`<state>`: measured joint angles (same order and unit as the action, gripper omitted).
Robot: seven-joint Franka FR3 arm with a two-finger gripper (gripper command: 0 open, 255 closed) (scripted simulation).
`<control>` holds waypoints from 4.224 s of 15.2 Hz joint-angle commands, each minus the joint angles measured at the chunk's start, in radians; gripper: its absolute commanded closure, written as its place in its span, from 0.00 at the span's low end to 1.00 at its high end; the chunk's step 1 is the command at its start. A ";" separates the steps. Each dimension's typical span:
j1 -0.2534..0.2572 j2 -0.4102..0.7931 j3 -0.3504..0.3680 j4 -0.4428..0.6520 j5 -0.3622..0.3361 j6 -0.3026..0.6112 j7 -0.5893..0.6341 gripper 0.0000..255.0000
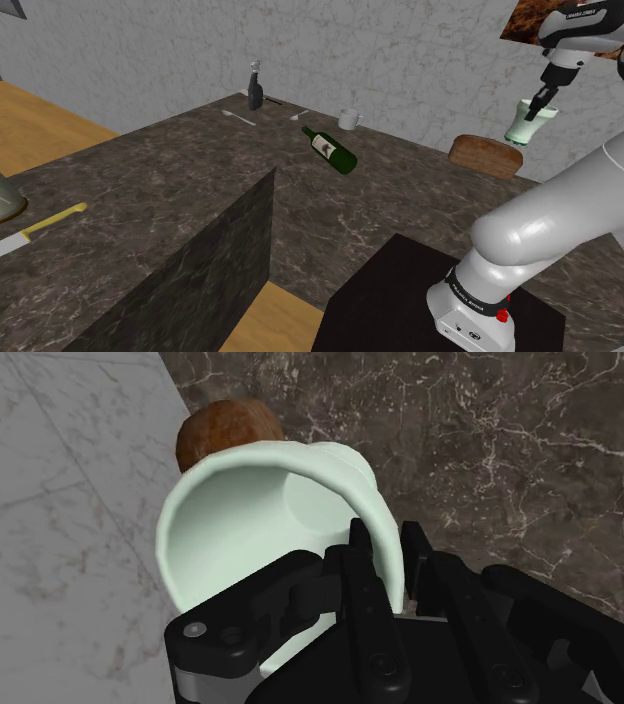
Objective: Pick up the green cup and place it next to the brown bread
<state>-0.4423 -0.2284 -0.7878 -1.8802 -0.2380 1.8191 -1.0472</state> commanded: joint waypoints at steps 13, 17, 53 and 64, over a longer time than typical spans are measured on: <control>-0.224 0.438 -0.282 0.313 0.415 -0.024 -0.567 1.00; -0.338 0.534 -0.261 0.372 0.506 -0.031 -0.657 1.00; -0.362 0.646 -0.168 0.003 0.649 0.401 -0.755 1.00; -0.364 0.649 -0.166 0.002 0.652 0.405 -0.756 0.00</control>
<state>-0.8059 0.4204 -0.9535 -1.8787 0.4138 2.2237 -1.8034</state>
